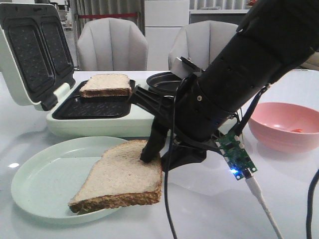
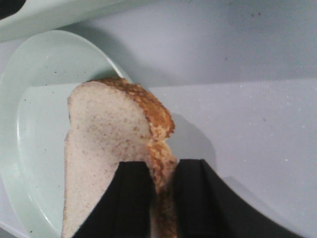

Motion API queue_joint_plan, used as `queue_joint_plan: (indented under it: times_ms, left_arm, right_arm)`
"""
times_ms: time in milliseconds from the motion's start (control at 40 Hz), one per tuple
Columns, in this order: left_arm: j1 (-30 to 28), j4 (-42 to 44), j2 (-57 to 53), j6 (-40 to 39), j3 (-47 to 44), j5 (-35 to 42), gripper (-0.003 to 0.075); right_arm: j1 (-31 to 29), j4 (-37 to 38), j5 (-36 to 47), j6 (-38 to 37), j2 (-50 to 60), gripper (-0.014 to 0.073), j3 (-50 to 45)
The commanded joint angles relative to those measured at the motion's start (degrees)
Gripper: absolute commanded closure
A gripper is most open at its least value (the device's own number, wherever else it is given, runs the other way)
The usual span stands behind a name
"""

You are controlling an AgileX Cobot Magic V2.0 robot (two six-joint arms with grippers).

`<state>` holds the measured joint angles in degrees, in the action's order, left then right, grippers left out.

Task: Make breakfast with bread and shrimp
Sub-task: 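Carry the bread with the right gripper onto the sandwich plate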

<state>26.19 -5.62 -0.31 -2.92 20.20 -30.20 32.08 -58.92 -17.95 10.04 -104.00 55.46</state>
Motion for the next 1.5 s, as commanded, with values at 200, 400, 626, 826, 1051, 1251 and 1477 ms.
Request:
queue_joint_plan:
  times_ms: [200,400,626,826,1051,1251,1477]
  left_arm:
    - [0.37,-0.69,-0.9,-0.67,1.47,4.66,0.0136]
    - [0.37,-0.69,-0.9,-0.67,1.47,4.66,0.0136]
    - [0.37,-0.69,-0.9,-0.67,1.47,4.66,0.0136]
    - [0.37,-0.69,-0.9,-0.67,1.47,4.66,0.0136]
    - [0.37,-0.69,-0.9,-0.67,1.47,4.66,0.0136]
    - [0.37,-0.69,-0.9,-0.67,1.47,4.66,0.0136]
    - [0.37,-0.69,-0.9,-0.67,1.47,4.66,0.0136]
  right_arm:
    - [0.16,-2.48,0.8,4.57,3.47,0.0461,1.56]
    - [0.16,-2.48,2.43,5.77,9.31,0.0461,1.56]
    - [0.16,-2.48,1.61,8.79,11.32,0.0461,6.37]
    - [0.16,-2.48,1.27,8.93,7.08,0.0461,16.19]
    - [0.1,-2.43,0.91,8.97,-0.13,0.0461,28.55]
    - [-0.9,-1.75,0.34,8.97,-7.28,0.0461,37.96]
    - [-3.54,-1.75,-2.99,8.99,-13.14,0.0461,42.87]
